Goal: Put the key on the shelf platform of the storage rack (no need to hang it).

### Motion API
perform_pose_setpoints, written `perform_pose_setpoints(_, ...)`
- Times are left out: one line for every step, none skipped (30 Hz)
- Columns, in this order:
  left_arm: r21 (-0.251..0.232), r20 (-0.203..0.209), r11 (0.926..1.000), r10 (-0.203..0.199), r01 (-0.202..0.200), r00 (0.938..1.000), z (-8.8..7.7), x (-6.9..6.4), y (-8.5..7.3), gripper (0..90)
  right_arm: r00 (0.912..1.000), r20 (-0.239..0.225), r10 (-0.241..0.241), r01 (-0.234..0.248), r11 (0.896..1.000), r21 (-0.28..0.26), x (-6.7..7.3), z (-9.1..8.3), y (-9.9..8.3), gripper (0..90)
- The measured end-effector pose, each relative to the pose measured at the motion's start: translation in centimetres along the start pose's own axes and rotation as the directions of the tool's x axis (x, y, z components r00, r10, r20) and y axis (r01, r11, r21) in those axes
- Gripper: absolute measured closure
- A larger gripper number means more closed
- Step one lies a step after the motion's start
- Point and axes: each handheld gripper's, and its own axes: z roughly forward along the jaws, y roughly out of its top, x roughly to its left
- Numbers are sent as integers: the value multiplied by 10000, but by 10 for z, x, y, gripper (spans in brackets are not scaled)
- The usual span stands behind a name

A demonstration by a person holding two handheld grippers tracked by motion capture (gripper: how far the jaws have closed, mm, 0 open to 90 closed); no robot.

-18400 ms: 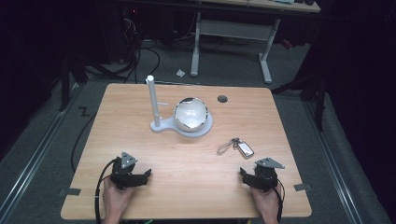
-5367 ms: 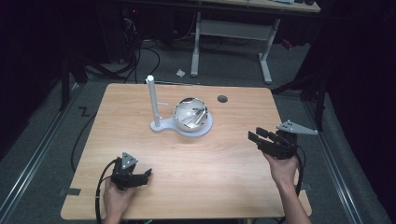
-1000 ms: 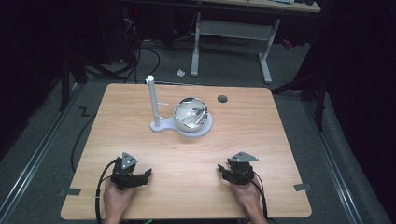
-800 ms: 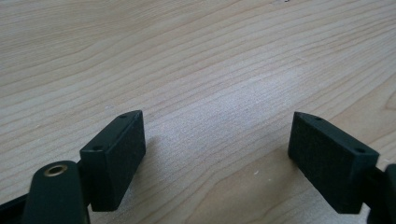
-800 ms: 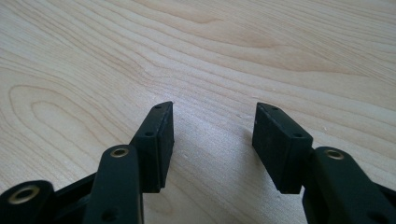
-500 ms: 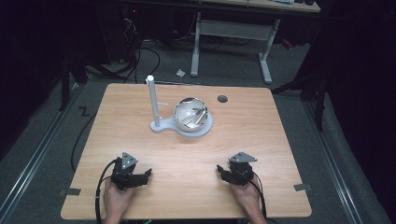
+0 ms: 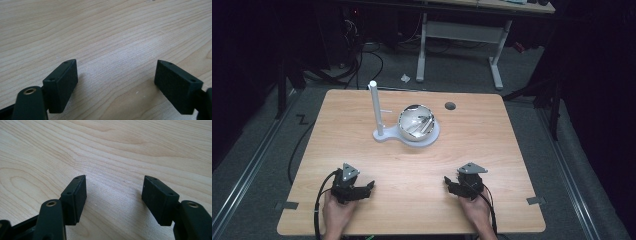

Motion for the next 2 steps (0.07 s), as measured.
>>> perform_pose_setpoints(2,-3,10000,8,-8,10000,0,0,0,193,10000,7,4,-4,10000,0,0,0,0,364)
perform_pose_setpoints(2,-3,10000,8,-8,10000,0,0,0,192,10000,7,4,-4,10000,0,0,0,0,364)
